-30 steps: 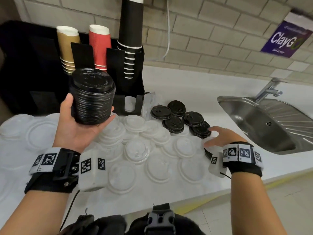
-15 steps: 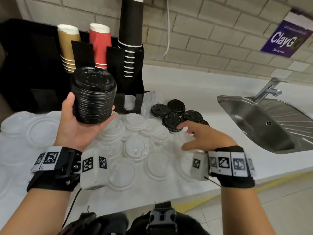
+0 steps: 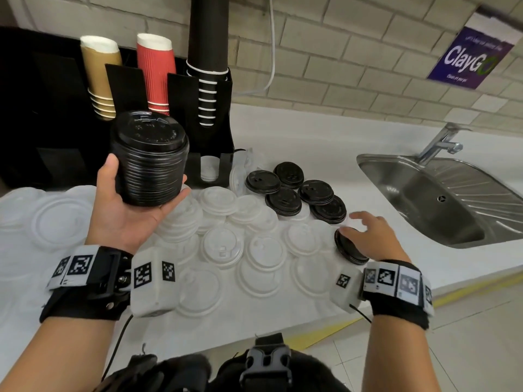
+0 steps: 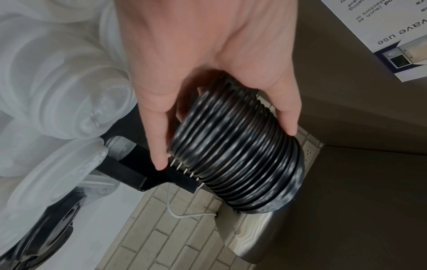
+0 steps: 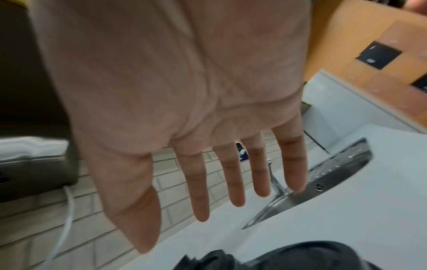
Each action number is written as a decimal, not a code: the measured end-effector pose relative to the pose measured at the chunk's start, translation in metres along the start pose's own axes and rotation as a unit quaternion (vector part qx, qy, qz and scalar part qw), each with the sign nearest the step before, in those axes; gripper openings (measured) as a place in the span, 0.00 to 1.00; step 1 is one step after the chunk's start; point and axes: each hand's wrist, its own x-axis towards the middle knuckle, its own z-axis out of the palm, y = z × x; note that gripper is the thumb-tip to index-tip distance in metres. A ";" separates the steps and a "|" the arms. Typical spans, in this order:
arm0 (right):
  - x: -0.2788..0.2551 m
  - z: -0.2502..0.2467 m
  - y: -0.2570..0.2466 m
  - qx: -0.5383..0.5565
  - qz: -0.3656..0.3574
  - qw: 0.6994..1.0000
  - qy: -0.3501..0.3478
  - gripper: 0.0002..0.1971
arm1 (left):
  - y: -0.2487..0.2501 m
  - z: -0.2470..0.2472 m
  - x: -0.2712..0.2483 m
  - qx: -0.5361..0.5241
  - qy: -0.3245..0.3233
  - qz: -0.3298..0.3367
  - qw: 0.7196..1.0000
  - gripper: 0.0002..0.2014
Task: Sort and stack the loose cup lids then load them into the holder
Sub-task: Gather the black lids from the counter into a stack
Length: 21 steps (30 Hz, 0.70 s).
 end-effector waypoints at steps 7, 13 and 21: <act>0.014 0.003 0.026 -0.024 0.065 0.995 -0.068 0.31 | -0.002 0.002 0.000 0.009 -0.002 -0.001 1.000 0.55; 0.020 0.010 0.026 -0.048 0.054 0.992 -0.106 0.34 | -0.005 0.002 0.002 0.013 -0.016 -0.007 1.000 0.55; 0.013 0.002 0.019 -0.053 0.050 0.996 -0.052 0.33 | -0.010 -0.005 0.007 0.011 -0.037 -0.009 0.999 0.52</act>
